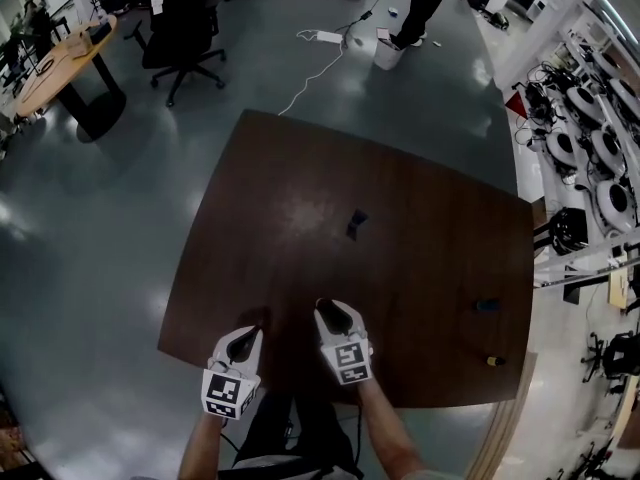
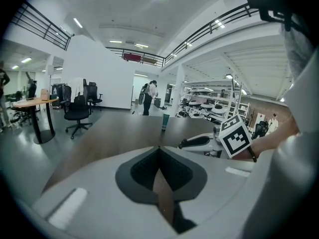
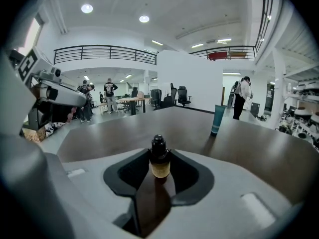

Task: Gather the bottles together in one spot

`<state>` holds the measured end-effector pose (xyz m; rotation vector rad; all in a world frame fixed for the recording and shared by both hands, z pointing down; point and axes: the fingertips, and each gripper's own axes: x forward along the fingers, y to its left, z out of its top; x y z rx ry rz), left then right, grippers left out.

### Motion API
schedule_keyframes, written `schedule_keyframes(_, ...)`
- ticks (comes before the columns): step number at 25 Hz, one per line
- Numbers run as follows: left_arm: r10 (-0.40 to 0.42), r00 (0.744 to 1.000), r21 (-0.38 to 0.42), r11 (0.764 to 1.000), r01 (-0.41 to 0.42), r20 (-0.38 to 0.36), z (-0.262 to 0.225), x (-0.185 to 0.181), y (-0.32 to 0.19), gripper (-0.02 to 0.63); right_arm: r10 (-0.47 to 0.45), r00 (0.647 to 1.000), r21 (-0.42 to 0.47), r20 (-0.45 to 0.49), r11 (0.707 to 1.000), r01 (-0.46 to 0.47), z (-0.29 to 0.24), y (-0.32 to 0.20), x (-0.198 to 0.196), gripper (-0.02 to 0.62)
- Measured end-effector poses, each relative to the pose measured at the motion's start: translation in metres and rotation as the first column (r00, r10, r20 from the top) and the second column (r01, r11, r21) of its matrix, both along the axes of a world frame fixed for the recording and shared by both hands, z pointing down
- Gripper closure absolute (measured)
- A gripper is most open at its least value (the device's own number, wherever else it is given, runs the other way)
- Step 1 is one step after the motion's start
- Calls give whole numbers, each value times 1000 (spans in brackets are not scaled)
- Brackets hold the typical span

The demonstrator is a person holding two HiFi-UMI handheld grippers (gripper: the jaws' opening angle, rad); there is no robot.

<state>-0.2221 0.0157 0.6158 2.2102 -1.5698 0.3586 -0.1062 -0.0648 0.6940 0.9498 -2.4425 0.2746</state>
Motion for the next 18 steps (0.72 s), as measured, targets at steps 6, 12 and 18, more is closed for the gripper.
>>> schedule_keyframes(6, 55, 998, -3, 998, -55, -6, 0, 23, -5, 607, 34, 999, -22, -1, 999, -34, 3, 11, 28, 465)
schedule_keyframes(12, 81, 997, -3, 997, -81, -4, 0, 32, -7, 607, 30, 999, -35, -11, 999, -31, 10, 26, 39, 465)
schedule_keyframes(18, 85, 996, -12, 996, -85, 2, 2, 33, -7, 607, 28, 1000, -16, -3, 999, -28, 12, 27, 41, 465)
